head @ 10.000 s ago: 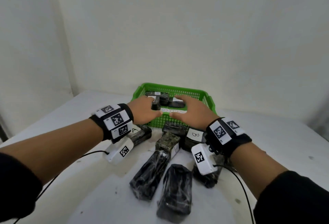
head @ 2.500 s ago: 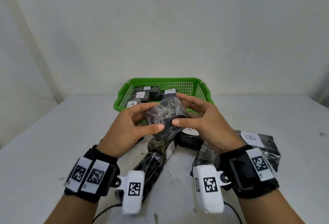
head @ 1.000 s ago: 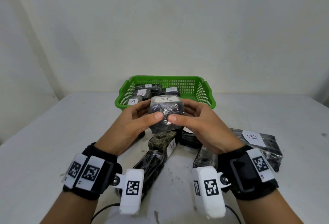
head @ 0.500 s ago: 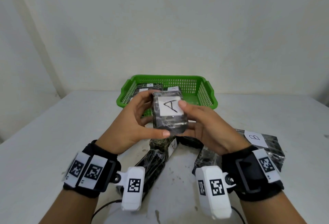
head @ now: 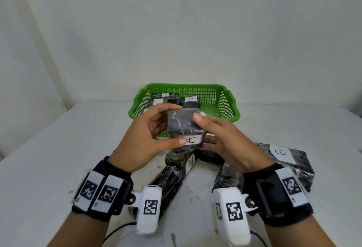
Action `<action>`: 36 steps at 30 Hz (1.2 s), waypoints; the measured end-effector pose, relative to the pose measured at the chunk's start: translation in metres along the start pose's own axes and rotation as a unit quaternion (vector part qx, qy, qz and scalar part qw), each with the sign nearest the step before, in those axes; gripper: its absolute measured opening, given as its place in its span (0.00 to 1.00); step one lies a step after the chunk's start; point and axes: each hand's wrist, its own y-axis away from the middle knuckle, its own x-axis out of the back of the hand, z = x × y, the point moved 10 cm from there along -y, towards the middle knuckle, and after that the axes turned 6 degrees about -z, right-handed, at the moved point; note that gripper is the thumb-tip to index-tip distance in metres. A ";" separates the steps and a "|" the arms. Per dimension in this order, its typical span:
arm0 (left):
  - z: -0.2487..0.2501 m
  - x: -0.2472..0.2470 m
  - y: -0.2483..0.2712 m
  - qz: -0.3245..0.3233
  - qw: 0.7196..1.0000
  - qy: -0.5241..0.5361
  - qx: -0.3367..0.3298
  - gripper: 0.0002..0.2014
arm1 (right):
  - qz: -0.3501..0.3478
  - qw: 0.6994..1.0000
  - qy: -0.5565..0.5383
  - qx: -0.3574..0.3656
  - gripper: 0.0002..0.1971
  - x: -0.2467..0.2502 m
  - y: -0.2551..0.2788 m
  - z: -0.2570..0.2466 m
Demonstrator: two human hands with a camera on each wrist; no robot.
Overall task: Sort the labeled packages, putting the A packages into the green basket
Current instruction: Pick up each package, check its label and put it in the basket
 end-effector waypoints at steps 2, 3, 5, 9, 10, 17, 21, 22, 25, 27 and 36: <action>0.002 -0.004 0.000 -0.015 1.000 -0.011 -0.008 0.34 | -0.005 1.000 -0.015 0.004 0.30 -0.002 0.001 -0.001; 0.002 -0.004 0.000 -0.022 1.000 -0.014 -0.008 0.35 | -0.001 1.000 -0.025 0.011 0.29 -0.001 0.001 -0.003; -0.004 -0.006 0.000 -0.038 0.999 -0.008 0.013 0.38 | 0.011 0.999 -0.032 0.030 0.27 0.003 0.001 -0.005; -0.020 -0.011 -0.001 -0.053 0.994 0.048 0.085 0.30 | 0.036 0.998 -0.009 0.045 0.34 0.012 -0.004 -0.002; -0.021 -0.010 -0.002 -0.039 0.994 0.056 0.085 0.26 | 0.042 0.998 -0.011 0.043 0.39 0.013 -0.006 0.001; -0.021 -0.002 -0.002 -0.012 0.993 0.092 0.077 0.26 | 0.025 0.998 0.004 0.050 0.36 0.010 -0.004 -0.002; -0.024 0.002 -0.002 0.000 0.993 0.083 0.082 0.31 | 0.013 0.999 0.009 0.042 0.37 0.006 -0.004 -0.001; -0.025 0.004 -0.002 0.002 0.994 0.078 0.082 0.33 | 0.011 0.999 -0.001 0.037 0.37 0.005 -0.004 0.000; -0.027 -0.001 -0.001 -0.023 0.992 0.086 0.093 0.41 | 0.014 0.999 -0.003 0.039 0.34 0.007 -0.003 -0.001; -0.027 -0.004 0.000 -0.033 0.991 0.083 0.097 0.38 | 0.013 0.999 -0.009 0.037 0.35 0.006 -0.003 -0.003; -0.031 0.008 0.002 0.026 0.989 0.039 0.142 0.28 | -0.019 0.987 0.120 0.105 0.34 -0.005 0.008 -0.025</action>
